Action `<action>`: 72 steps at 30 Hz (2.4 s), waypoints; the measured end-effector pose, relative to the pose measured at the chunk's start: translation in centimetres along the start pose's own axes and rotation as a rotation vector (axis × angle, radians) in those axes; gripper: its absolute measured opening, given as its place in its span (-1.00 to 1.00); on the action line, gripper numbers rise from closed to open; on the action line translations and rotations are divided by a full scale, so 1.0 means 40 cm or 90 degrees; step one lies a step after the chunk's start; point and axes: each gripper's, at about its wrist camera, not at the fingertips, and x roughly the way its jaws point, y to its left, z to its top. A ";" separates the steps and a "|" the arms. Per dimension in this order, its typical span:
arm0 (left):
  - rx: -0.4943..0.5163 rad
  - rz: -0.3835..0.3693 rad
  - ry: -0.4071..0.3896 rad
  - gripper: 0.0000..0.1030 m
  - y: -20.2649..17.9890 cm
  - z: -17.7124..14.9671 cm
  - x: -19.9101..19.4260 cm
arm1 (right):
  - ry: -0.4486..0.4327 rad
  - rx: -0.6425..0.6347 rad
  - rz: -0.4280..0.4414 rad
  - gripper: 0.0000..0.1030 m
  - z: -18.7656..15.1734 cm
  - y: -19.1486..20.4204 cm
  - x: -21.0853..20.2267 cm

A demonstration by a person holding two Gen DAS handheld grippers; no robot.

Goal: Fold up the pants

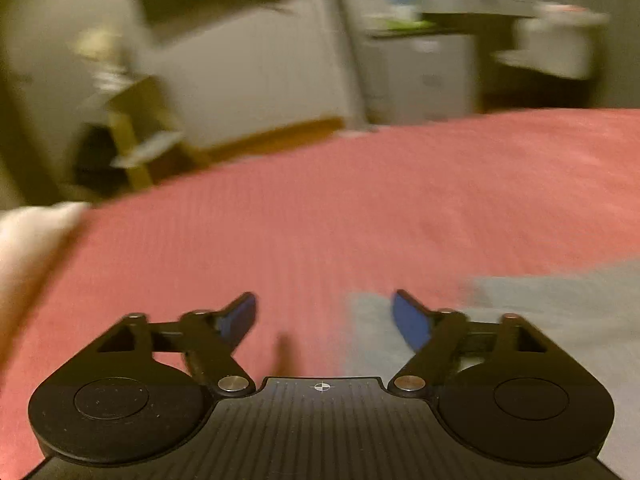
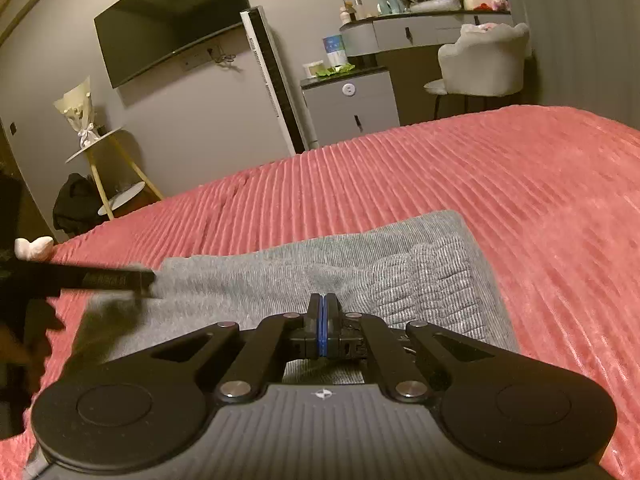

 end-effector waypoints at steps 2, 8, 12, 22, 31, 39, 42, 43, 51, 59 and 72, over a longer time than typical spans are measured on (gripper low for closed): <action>-0.066 -0.047 0.015 0.45 0.046 0.000 -0.018 | 0.002 0.000 0.001 -1.00 -0.001 -0.002 0.001; -0.069 -0.180 0.009 0.76 0.071 -0.102 -0.141 | 0.003 -0.002 -0.004 -1.00 -0.001 0.002 0.004; -0.048 -0.110 0.019 0.83 0.056 -0.096 -0.067 | 0.003 -0.010 -0.012 -1.00 -0.003 0.010 0.005; -0.107 -0.195 0.018 0.88 0.099 -0.173 -0.201 | -0.004 -0.043 -0.026 -1.00 -0.015 0.027 0.001; -0.182 -0.143 0.094 1.00 0.203 -0.283 -0.201 | 0.055 -0.042 0.015 -1.00 0.015 -0.011 -0.087; -0.247 -0.278 0.124 0.98 0.229 -0.272 -0.193 | 0.065 0.147 0.044 0.89 0.002 -0.205 -0.238; -0.272 -0.350 0.153 0.98 0.223 -0.269 -0.177 | 0.074 0.191 0.073 0.92 0.007 -0.265 -0.224; -0.267 -0.354 0.165 0.97 0.219 -0.268 -0.156 | 0.090 0.225 0.099 0.92 0.006 -0.289 -0.206; -0.169 -0.359 0.187 0.92 0.120 -0.208 -0.060 | 0.207 0.300 0.237 0.93 -0.024 -0.343 -0.044; -0.131 -0.386 0.180 0.98 0.065 -0.167 -0.025 | 0.193 0.215 0.227 0.46 0.003 -0.288 -0.010; -0.125 -0.435 0.139 1.00 0.035 -0.172 -0.001 | 0.230 0.222 0.222 0.81 0.022 -0.265 0.034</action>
